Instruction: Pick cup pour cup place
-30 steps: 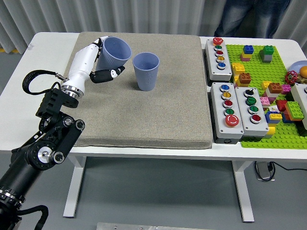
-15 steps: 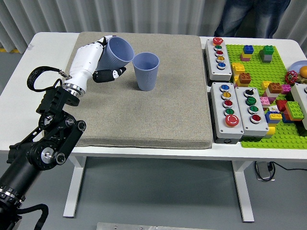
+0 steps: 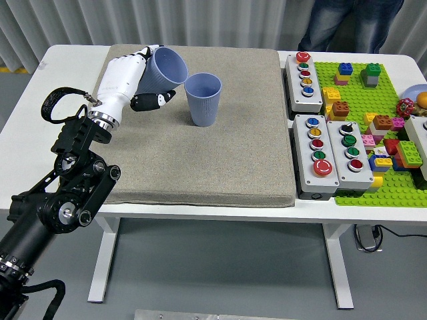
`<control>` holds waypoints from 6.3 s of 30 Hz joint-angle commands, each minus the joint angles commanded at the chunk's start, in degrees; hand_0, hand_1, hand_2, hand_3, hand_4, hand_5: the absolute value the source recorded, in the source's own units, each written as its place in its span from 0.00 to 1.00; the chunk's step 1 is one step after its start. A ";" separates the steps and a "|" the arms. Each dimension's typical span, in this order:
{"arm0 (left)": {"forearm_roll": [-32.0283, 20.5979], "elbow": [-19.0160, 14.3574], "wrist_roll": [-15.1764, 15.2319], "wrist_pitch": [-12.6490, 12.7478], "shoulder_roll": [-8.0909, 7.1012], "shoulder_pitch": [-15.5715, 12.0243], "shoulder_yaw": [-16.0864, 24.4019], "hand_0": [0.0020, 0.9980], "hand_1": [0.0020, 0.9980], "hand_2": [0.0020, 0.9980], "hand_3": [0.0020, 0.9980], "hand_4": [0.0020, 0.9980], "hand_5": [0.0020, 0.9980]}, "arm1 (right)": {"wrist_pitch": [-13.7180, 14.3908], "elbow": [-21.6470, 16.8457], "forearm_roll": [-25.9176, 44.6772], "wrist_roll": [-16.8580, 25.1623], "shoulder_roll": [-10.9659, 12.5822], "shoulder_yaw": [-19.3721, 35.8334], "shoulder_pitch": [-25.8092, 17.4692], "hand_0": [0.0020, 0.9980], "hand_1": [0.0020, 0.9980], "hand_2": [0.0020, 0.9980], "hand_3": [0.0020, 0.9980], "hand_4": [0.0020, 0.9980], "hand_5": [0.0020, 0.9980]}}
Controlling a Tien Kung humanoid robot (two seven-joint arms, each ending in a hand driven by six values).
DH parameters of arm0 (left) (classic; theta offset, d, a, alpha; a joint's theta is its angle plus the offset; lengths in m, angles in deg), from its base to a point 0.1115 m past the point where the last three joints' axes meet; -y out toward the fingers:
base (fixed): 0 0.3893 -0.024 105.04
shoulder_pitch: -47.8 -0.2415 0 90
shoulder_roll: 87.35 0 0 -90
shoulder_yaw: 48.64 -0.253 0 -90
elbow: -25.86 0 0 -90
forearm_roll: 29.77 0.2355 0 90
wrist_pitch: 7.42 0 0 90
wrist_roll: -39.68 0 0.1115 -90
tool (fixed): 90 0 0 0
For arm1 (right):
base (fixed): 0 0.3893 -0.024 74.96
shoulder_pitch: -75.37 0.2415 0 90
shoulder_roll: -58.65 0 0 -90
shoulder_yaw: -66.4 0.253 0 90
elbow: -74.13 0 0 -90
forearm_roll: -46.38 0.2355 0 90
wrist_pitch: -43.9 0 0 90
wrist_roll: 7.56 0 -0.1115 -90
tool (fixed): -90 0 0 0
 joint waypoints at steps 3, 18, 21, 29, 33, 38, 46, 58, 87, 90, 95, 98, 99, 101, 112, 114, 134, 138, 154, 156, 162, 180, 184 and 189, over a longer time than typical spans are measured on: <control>0.00 0.13 -0.21 0.05 -0.41 0.27 -0.53 0.46 0.49 0.58 0.51 0.74 0.17 | 0.04 -0.01 0.12 0.02 -0.01 -0.04 -0.04 0.68 0.62 0.59 0.57 0.00 0.21; 0.00 0.79 -1.36 0.80 -3.08 2.26 -5.87 0.46 0.49 0.58 0.51 0.74 0.17 | 0.17 -0.03 0.37 0.06 0.02 -0.26 -0.17 0.68 0.62 0.59 0.58 0.00 0.21; 0.00 0.70 -1.62 0.85 -3.44 2.55 -6.46 0.46 0.49 0.58 0.51 0.74 0.16 | 0.19 -0.02 0.46 0.11 0.03 -0.32 -0.22 0.68 0.62 0.59 0.58 0.00 0.21; 0.00 0.60 -2.23 1.30 -4.34 3.40 -8.02 0.46 0.48 0.57 0.51 0.74 0.15 | 0.16 -0.04 0.28 0.11 0.04 -0.21 -0.43 0.68 0.62 0.58 0.58 0.00 0.21; 0.00 0.52 -2.34 1.29 -4.88 3.72 -8.93 0.46 0.48 0.57 0.51 0.73 0.15 | 0.13 -0.03 0.21 0.10 0.03 -0.20 -0.51 0.68 0.62 0.58 0.58 0.00 0.21; 0.00 0.34 -2.57 1.29 -5.47 4.21 -9.93 0.46 0.48 0.57 0.51 0.73 0.15 | 0.10 -0.04 0.17 0.09 0.04 -0.10 -0.50 0.68 0.62 0.58 0.58 0.00 0.21; 0.00 0.34 -3.52 1.11 -6.82 5.89 -12.57 0.46 0.48 0.57 0.51 0.73 0.15 | 0.12 -0.03 0.57 0.13 0.07 -0.27 -0.27 0.68 0.62 0.58 0.58 0.00 0.20; 0.00 0.13 -5.15 0.86 -9.99 8.80 -18.22 0.47 0.48 0.57 0.51 0.73 0.14 | 0.11 -0.06 0.84 0.12 0.08 -0.34 -0.21 0.68 0.62 0.58 0.58 0.00 0.20; 0.00 0.20 -7.40 0.18 -14.36 14.18 -27.26 0.47 0.49 0.57 0.50 0.73 0.13 | -0.01 -0.10 0.96 0.10 0.19 -0.45 -0.15 0.68 0.62 0.59 0.58 0.00 0.20; 0.00 0.57 -7.61 0.15 -14.51 14.55 -27.50 0.47 0.49 0.57 0.50 0.73 0.13 | -0.03 -0.09 0.89 0.09 0.20 -0.45 -0.13 0.68 0.62 0.59 0.58 0.00 0.20; 0.00 1.08 -7.91 0.09 -14.70 15.17 -28.13 0.47 0.49 0.57 0.50 0.72 0.13 | -0.10 -0.09 0.74 0.06 0.22 -0.43 -0.09 0.68 0.62 0.59 0.58 0.00 0.20; 0.00 1.31 -8.22 0.08 -14.90 15.74 -28.84 0.47 0.48 0.57 0.50 0.72 0.13 | -0.12 -0.09 0.77 0.05 0.23 -0.40 -0.07 0.68 0.62 0.59 0.58 0.00 0.20; 0.00 1.36 -8.26 0.07 -14.93 15.84 -28.97 0.47 0.48 0.57 0.50 0.72 0.13 | -0.12 -0.09 0.77 0.05 0.23 -0.40 -0.07 0.68 0.62 0.59 0.58 0.00 0.20; 0.00 1.50 -8.39 0.00 -15.04 16.20 -29.45 0.47 0.48 0.57 0.50 0.72 0.13 | -0.13 -0.09 0.78 0.04 0.22 -0.39 -0.06 0.68 0.62 0.59 0.58 0.00 0.20; 0.00 1.73 -8.81 -0.40 -15.51 17.82 -31.46 0.48 0.48 0.57 0.50 0.72 0.13 | -0.19 -0.07 0.96 0.03 0.28 -0.46 0.17 0.68 0.62 0.59 0.58 0.00 0.21; 0.00 1.72 -8.90 -0.44 -15.47 17.94 -31.59 0.48 0.48 0.57 0.50 0.72 0.13 | -0.18 -0.07 1.06 0.05 0.28 -0.52 0.21 0.68 0.62 0.59 0.58 0.00 0.21; 0.00 2.08 -10.29 -1.26 -15.41 18.36 -32.40 0.48 0.49 0.57 0.50 0.72 0.13 | -0.19 -0.07 1.09 0.01 0.20 -0.51 0.15 0.68 0.62 0.59 0.57 0.00 0.21; 0.00 2.10 -10.51 -1.40 -15.33 18.24 -32.44 0.48 0.49 0.57 0.50 0.72 0.12 | -0.20 -0.07 1.03 0.00 0.18 -0.53 0.08 0.68 0.62 0.59 0.58 0.00 0.21; 0.00 1.80 -11.16 -1.93 -15.33 18.46 -33.34 0.49 0.49 0.57 0.51 0.71 0.11 | -0.26 -0.08 0.67 0.04 0.13 -0.32 -0.29 0.68 0.62 0.58 0.57 0.00 0.21; 0.00 1.82 -11.19 -2.01 -15.32 18.54 -33.38 0.49 0.49 0.57 0.51 0.71 0.11 | -0.23 -0.09 0.75 0.05 0.13 -0.35 -0.24 0.68 0.62 0.58 0.57 0.00 0.21; 0.00 1.82 -11.23 -2.11 -15.31 18.80 -33.55 0.49 0.49 0.57 0.51 0.71 0.11 | -0.18 -0.10 1.02 0.04 0.12 -0.48 -0.11 0.68 0.62 0.58 0.57 0.00 0.21; 0.00 1.90 -11.70 -2.34 -15.29 19.00 -33.84 0.50 0.49 0.58 0.51 0.71 0.11 | -0.22 -0.09 1.17 0.09 0.14 -0.54 -0.06 0.68 0.62 0.58 0.57 0.00 0.21; 0.00 1.91 -12.05 -2.63 -15.40 19.37 -34.64 0.50 0.50 0.58 0.51 0.71 0.11 | -0.17 -0.10 1.31 0.12 0.15 -0.63 -0.01 0.68 0.62 0.58 0.57 0.00 0.21; 0.00 1.77 -12.34 -2.98 -15.53 19.81 -35.41 0.50 0.50 0.58 0.51 0.71 0.11 | -0.15 -0.11 1.39 0.11 0.14 -0.67 0.00 0.68 0.62 0.58 0.57 0.00 0.20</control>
